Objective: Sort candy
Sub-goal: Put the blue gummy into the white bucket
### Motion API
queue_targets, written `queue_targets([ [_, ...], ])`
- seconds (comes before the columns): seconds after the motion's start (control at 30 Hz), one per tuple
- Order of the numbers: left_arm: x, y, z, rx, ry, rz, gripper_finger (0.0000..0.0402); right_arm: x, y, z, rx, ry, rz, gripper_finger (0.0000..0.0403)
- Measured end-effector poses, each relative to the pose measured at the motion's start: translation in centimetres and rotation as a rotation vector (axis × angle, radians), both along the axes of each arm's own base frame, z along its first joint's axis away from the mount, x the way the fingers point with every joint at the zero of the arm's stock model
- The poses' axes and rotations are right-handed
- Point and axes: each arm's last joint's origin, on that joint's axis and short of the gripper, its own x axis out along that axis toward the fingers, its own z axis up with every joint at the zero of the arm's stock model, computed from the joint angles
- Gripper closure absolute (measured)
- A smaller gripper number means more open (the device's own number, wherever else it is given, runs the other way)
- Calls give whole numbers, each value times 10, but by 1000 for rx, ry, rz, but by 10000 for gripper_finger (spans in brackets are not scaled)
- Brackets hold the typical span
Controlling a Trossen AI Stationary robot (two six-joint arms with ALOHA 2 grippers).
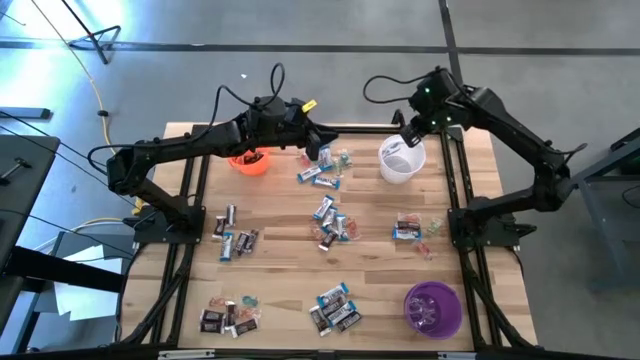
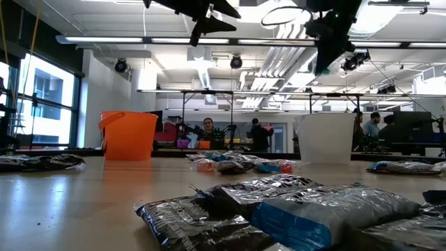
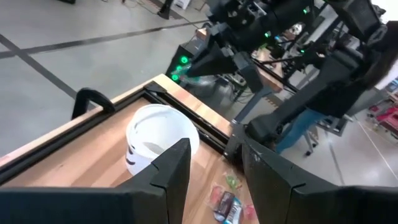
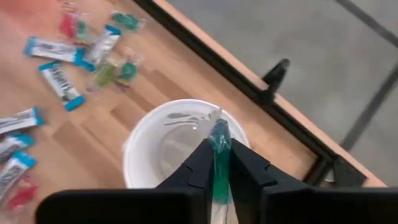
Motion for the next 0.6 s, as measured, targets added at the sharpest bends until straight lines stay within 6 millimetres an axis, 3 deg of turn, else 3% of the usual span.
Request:
queue_targets([
  [0.3, 0, 0, 0, -1, 4, 1, 268, -1, 1, -1, 29, -9, 19, 267],
  [0.43, -2, 0, -6, -21, 57, 0, 268, -2, 3, -2, 69, -8, 25, 255],
  [0.6, -13, -3, -22, -84, 266, 2, 268, 7, 11, -1, 192, -137, 115, 254],
])
